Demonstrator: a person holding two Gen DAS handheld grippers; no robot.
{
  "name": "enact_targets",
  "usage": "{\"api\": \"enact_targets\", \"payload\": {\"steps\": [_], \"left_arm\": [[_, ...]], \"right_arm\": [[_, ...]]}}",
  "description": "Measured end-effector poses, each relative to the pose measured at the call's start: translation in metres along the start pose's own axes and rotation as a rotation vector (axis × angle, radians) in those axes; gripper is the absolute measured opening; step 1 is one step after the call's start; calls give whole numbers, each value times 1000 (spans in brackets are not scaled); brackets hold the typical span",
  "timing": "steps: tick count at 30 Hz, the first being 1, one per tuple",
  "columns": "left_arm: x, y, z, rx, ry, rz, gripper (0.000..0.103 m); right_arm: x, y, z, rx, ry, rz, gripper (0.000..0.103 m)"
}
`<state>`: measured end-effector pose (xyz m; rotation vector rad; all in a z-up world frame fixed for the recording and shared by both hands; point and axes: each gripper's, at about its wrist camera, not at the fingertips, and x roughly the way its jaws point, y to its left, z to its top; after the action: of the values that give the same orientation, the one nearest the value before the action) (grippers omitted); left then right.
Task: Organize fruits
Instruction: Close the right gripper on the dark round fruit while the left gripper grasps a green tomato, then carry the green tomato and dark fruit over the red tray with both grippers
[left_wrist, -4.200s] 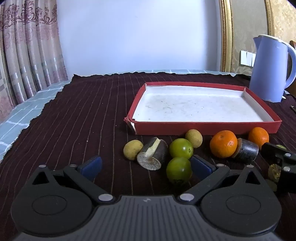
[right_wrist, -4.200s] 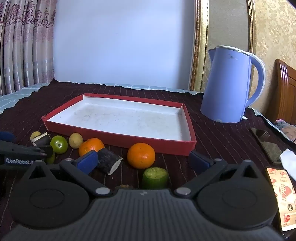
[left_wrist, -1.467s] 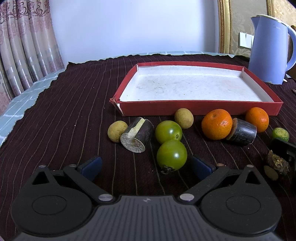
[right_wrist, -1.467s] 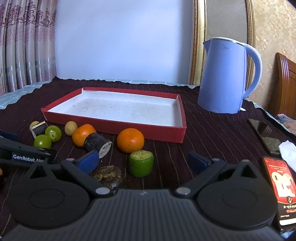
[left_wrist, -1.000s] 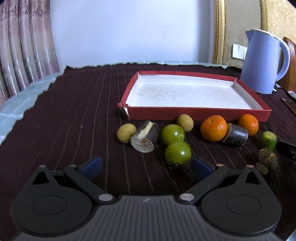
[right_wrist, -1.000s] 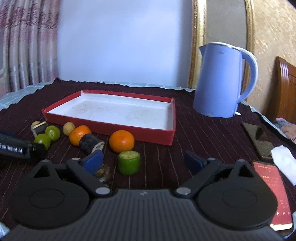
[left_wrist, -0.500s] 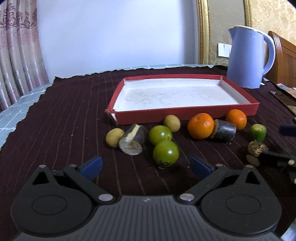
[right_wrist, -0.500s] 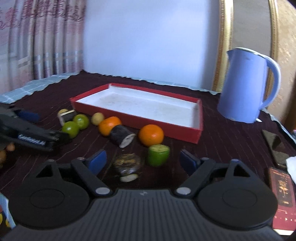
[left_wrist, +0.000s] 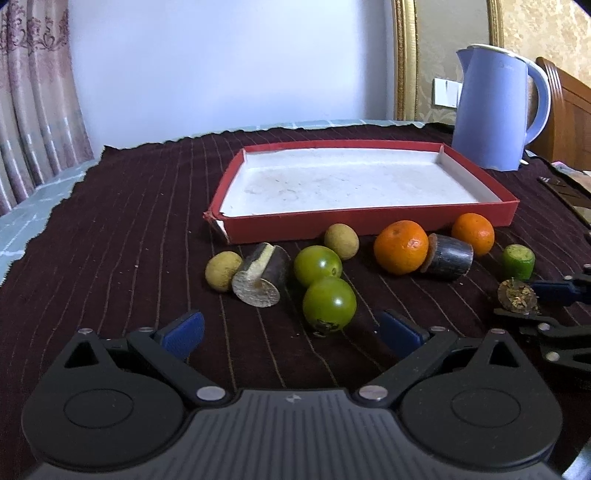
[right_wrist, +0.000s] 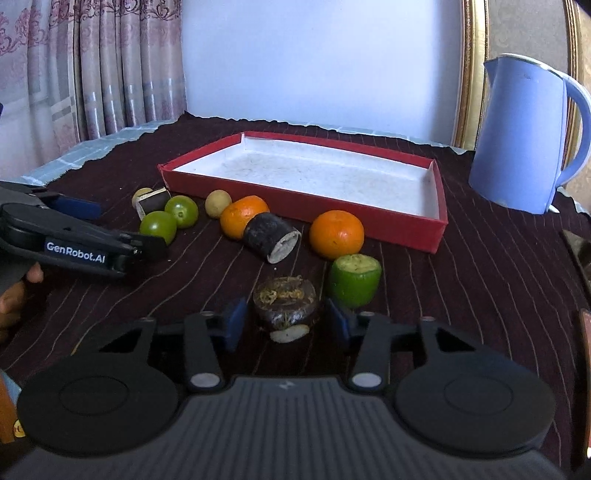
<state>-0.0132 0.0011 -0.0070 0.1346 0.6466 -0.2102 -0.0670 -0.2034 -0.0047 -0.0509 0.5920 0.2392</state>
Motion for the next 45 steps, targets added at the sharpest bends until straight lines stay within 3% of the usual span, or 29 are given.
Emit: {"api": "enact_targets", "payload": {"steps": [2,10,11,13,15,19,21,33,45], "left_arm": [[1,1,1,-13,10,-20,102],[5,-13,7,8,-1,-49,101],[8,-15,8,10,3,-46,97],[16,-17,9,10,30,-40,68],[20,-15,10,-10,40,-46,64],[20,-17,12,-5,30,-38,35],[18,-18,11,2,23,-41,31],[4,-18,13,-5,-3,-50,30],[-11,-33,43,28,-80,-41,31]], "right_arm": [[2,2,1,-6,4,-8,37],[-4,-2,1,0,-4,-21,36],[-4,-4,0,6,-4,-25,36],[-5,-7,-1,20,-7,-18,36],[-5,-8,-1,23,-9,-17,36],[-5,-10,-2,29,-13,-11,36],[-5,-11,-2,32,-14,-9,36],[-14,-9,1,39,-40,-26,36],[-23,-5,29,33,-113,-79,37]]}}
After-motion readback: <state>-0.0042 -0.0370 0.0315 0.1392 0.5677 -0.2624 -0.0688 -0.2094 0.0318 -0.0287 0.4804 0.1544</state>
